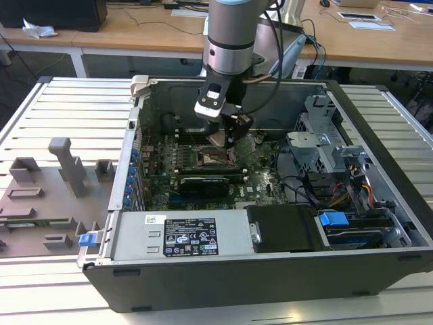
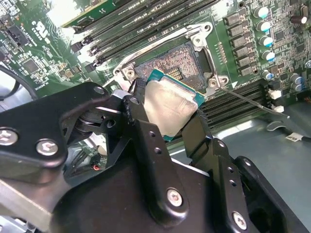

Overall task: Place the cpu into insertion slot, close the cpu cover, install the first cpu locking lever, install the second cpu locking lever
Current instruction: 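Place the cpu into insertion slot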

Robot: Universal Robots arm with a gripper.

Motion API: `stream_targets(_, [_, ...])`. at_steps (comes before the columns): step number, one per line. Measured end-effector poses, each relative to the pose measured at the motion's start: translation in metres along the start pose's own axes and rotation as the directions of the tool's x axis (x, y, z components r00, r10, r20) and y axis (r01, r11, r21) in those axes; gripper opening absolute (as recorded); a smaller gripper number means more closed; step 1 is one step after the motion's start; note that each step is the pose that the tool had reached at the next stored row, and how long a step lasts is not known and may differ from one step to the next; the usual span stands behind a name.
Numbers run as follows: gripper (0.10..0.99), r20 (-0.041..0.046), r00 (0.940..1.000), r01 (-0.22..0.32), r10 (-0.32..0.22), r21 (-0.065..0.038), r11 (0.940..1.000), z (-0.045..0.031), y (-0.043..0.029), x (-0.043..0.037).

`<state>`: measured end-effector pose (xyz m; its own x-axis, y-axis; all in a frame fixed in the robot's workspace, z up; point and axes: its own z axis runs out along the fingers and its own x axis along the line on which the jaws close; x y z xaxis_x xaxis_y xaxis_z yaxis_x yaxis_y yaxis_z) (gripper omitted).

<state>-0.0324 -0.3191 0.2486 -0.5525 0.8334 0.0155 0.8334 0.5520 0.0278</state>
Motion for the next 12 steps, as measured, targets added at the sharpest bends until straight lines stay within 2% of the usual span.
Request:
stream_targets(6, [0.541, 0.0016, 0.9990, -0.045, 0.045, -0.001, 0.9990, 0.0001, 0.0000, 0.0000])
stream_targets(12, [0.541, 0.0036, 0.9950, -0.100, 0.100, -0.001, 0.9950, 0.0002, 0.0000, 0.0000])
